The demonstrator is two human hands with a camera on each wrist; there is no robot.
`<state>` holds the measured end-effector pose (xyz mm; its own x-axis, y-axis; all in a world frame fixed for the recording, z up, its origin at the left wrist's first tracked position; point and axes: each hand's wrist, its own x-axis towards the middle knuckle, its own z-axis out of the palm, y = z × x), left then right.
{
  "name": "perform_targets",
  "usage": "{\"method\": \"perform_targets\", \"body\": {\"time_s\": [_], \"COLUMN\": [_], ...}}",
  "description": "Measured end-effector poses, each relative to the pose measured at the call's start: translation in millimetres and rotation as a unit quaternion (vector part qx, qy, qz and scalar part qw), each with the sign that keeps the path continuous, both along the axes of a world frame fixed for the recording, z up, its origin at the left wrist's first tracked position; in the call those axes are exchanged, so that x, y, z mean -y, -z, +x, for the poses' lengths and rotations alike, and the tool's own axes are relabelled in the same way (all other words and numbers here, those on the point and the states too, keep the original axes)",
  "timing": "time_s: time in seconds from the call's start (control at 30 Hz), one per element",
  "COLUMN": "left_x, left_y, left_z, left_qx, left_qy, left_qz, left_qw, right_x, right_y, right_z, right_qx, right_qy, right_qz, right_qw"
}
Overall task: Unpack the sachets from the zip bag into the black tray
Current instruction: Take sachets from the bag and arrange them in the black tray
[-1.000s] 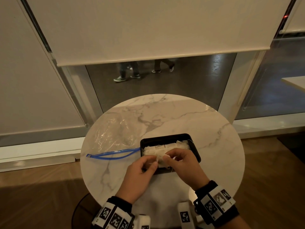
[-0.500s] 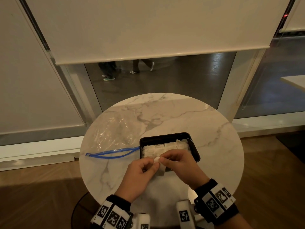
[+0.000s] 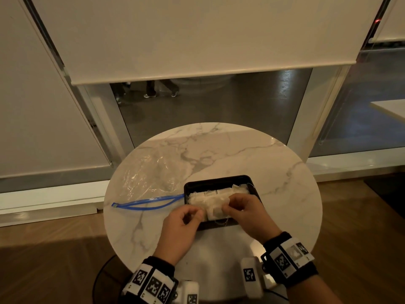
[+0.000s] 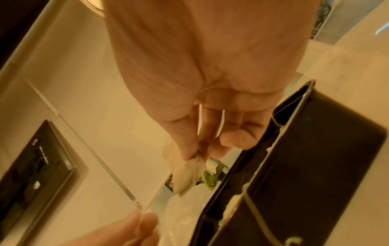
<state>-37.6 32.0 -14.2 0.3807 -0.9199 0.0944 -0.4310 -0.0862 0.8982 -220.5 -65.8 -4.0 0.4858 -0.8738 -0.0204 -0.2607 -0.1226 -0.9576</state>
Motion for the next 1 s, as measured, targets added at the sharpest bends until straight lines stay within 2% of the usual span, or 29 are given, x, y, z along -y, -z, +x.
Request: {"method": "perform_targets", "body": {"time_s": [0.1,0.2,0.37,0.5,0.63,0.87,1.0], "left_x": [7.5,11.8,11.3,9.6,10.2,9.9,8.1], "left_y": [16.0,30.3,34.3,33.8,33.5,32.6,31.3], "left_z": [13.6,19.9,18.8,20.7,20.6,19.5,19.8], "left_qx": [0.117,0.181,0.181,0.176,0.169,0.160,0.139], "left_qy": [-0.040,-0.033,-0.034,-0.027,-0.029,-0.033,-0.039], "left_qz": [0.033,0.082,0.090,0.089,0.090,0.088,0.073], "left_qw": [0.992,0.979,0.979,0.980,0.981,0.983,0.987], "right_x": [25.2,41.1,52.7,58.6,62.4,63.5,61.4], "right_y": [13.6,20.9,21.0,18.7,15.9,17.1,16.2], "right_z": [-8.3,-8.8,0.6,6.8,9.9,16.7,15.1], "right_qx": [-0.069,-0.164,-0.264,-0.314,-0.337,-0.385,-0.386], "right_qy": [0.065,0.063,0.008,-0.017,-0.053,-0.066,-0.054], "right_qz": [-0.041,-0.091,-0.070,-0.061,-0.041,-0.053,-0.060], "right_qw": [0.995,0.980,0.962,0.947,0.939,0.919,0.919]}}
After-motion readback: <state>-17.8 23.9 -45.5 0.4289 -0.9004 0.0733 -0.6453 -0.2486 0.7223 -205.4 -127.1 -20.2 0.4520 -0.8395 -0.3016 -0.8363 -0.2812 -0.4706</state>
